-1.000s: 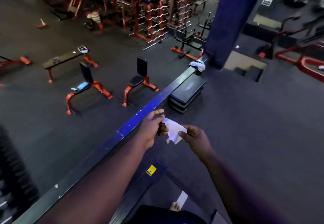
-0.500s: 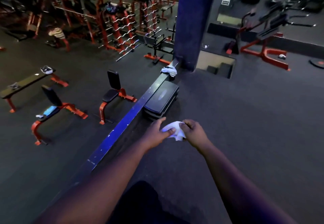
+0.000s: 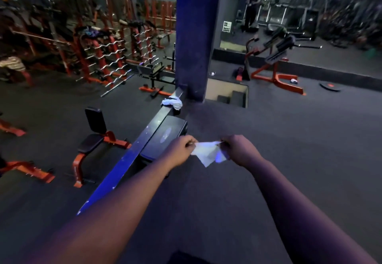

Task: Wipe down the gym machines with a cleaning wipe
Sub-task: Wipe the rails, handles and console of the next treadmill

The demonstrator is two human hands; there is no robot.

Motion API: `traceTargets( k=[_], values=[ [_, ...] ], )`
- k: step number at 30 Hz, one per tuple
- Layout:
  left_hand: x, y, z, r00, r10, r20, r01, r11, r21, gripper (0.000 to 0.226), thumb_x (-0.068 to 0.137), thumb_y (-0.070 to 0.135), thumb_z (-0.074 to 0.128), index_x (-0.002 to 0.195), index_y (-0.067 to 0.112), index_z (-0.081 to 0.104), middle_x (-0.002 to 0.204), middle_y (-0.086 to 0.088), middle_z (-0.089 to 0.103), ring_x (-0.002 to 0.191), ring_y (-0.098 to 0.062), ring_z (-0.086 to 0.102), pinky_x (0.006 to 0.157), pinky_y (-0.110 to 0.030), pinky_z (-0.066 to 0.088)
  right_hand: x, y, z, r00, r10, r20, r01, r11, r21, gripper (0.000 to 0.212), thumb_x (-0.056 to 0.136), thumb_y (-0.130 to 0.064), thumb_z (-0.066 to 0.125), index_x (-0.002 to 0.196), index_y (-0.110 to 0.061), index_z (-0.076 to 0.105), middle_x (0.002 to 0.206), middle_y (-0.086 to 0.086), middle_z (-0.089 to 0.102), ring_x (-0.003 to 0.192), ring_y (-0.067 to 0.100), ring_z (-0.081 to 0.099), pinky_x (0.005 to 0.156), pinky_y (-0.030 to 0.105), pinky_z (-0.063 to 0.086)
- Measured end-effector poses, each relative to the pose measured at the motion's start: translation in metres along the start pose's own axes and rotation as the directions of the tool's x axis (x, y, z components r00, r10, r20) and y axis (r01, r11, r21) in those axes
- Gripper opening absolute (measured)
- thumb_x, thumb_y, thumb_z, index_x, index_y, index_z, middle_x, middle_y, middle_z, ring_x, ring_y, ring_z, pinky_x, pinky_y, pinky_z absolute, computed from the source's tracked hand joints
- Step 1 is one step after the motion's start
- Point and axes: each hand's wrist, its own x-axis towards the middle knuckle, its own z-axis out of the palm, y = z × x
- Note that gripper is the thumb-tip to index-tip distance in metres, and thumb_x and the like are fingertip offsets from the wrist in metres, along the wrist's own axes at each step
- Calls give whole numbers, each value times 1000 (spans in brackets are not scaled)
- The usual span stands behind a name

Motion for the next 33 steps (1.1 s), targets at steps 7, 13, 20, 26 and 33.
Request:
traceTargets(
  k=[7, 13, 20, 26, 33],
  values=[
    [68, -87, -7, 990, -140, -21, 126, 935, -331, 37, 73, 51, 82, 87, 23, 63, 78, 9, 64, 70, -5, 55, 62, -28, 44, 140, -12, 78, 998, 42, 43, -55, 927, 371, 33, 97, -16, 59, 66, -18, 48, 62, 2, 51, 49, 18, 52, 48, 45, 49],
    [91, -129, -90, 946, -289, -144, 216, 897, -385, 23, 78, 41, 79, 83, 19, 73, 72, -3, 72, 66, -14, 60, 68, -33, 45, 221, -51, 62, 968, -172, 182, 105, 938, 329, 26, 94, -33, 60, 85, -10, 69, 72, 3, 69, 59, 5, 52, 59, 36, 49],
    [68, -162, -139, 835, -487, -255, 194, 695, -693, 12, 101, 8, 59, 91, 12, 65, 78, -2, 62, 69, -11, 56, 65, -22, 49, 285, -119, 111, 790, -469, 396, 355, 875, 330, 13, 92, -30, 74, 101, -22, 70, 95, -5, 66, 85, 6, 59, 77, 30, 47],
    [41, -182, -185, 673, -578, -461, 198, 741, -642, 29, 95, 14, 57, 68, 23, 50, 59, 12, 40, 55, -5, 34, 53, -29, 25, 316, -220, 161, 498, -689, 526, 282, 703, 653, 46, 89, -36, 77, 129, -21, 61, 124, -1, 69, 113, 8, 62, 101, 38, 50],
    [-27, -195, -218, 205, -678, -706, 208, 735, -645, 29, 104, 23, 58, 79, 9, 62, 60, 8, 47, 53, -1, 41, 50, -24, 34, 316, -326, 223, 247, -850, 465, 302, 524, 797, 23, 98, -31, 66, 83, -13, 66, 72, -15, 59, 71, 1, 49, 65, 24, 37]
  ],
)
